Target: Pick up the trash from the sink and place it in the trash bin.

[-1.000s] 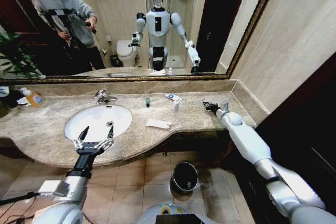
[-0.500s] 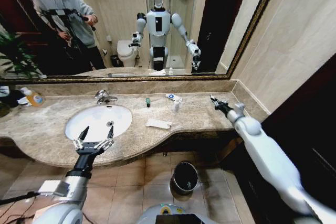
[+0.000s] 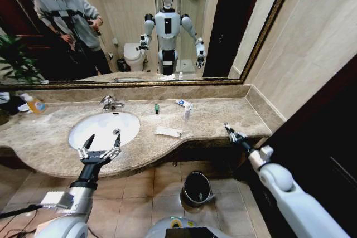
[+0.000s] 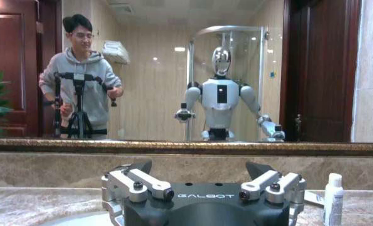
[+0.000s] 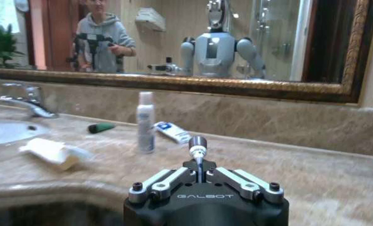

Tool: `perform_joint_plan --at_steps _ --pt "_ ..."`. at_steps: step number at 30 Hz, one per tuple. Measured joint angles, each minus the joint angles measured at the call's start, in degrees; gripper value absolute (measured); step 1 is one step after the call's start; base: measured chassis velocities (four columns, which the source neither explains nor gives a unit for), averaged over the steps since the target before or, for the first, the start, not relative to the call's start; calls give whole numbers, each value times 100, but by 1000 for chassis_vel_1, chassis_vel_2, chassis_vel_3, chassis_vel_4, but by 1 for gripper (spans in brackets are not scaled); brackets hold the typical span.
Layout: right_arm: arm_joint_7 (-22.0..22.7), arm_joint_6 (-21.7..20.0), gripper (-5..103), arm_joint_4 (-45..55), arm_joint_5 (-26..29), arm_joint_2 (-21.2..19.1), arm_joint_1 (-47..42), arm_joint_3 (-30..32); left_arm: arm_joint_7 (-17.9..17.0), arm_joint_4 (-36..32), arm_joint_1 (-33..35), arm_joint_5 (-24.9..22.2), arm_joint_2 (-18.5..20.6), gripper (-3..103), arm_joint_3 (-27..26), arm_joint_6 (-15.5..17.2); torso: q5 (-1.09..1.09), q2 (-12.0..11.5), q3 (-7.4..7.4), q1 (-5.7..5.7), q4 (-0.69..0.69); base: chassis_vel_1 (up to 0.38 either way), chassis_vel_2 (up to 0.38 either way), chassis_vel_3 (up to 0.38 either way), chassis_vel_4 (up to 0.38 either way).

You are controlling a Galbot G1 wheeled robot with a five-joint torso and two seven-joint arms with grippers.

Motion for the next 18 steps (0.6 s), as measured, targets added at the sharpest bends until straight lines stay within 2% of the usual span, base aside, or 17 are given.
perform_joint_plan --at_steps 4,9,12,13,16,17,18 --pt "-137 648 3 -213 -383 238 -618 -45 2 0 0 0 0 100 0 0 1 0 0 0 -1 0 0 0 0" --pt "-115 1004 3 -562 -753 436 -960 -177 0 0 0 0 0 100 0 0 -1 0 0 0 -2 0 0 0 0" --pt "-17 1231 3 -1188 -1240 609 -859 -439 1 0 0 0 1 100 0 0 2 -1 0 0 -2 0 0 0 0" --pt "-17 1231 3 -1188 -1240 609 -859 -439 1 0 0 0 1 100 0 0 2 -1 0 0 -2 0 0 0 0" --pt "1 1145 3 -2021 -1816 809 -445 -788 1 0 0 0 1 100 0 0 1 -1 1 0 -1 0 0 0 0" --pt "1 1145 3 -2021 -1816 809 -445 -788 1 0 0 0 1 100 0 0 1 -1 1 0 -1 0 0 0 0" --pt "72 995 3 -2212 -2016 872 -324 -889 1 0 0 0 0 100 0 0 2 -1 1 0 0 0 0 0 0"
